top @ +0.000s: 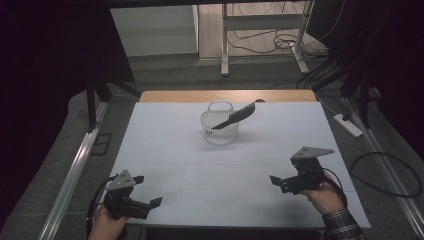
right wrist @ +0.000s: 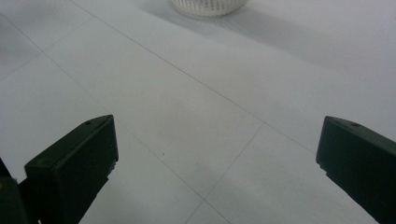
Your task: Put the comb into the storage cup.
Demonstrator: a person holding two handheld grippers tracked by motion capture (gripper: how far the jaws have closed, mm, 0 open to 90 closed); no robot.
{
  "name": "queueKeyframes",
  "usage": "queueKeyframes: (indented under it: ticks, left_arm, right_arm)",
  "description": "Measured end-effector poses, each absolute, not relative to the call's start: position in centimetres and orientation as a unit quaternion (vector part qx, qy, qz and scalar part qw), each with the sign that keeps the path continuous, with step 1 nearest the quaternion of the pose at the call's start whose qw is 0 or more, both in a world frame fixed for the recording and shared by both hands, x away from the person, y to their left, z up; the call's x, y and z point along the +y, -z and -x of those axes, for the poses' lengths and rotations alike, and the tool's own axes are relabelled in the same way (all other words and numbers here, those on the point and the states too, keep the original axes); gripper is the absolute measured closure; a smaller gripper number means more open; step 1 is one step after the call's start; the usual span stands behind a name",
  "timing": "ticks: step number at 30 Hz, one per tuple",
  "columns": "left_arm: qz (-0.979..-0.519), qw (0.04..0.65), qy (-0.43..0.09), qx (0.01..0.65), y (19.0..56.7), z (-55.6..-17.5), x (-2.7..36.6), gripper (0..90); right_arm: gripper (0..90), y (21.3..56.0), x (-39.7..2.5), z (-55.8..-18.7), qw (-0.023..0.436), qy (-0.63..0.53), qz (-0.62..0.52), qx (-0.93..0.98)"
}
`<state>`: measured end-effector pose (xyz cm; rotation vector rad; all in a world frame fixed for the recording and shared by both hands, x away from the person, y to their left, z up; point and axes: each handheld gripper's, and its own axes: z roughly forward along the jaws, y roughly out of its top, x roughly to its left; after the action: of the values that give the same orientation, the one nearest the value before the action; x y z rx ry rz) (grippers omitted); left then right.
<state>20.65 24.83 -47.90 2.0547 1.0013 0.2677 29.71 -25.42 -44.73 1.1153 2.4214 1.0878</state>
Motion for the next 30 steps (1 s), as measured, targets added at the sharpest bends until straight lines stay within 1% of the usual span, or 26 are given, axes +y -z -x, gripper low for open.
queueKeyframes:
  ticks: [30]
  left_arm:
    - [-0.815, 0.407, -0.107, 0.399, 47.9, -20.6, 24.9, 0.5]
  right_arm:
    - [0.0, 45.1, -28.2, -27.8, 0.134, -0.366, -0.409, 0.825]
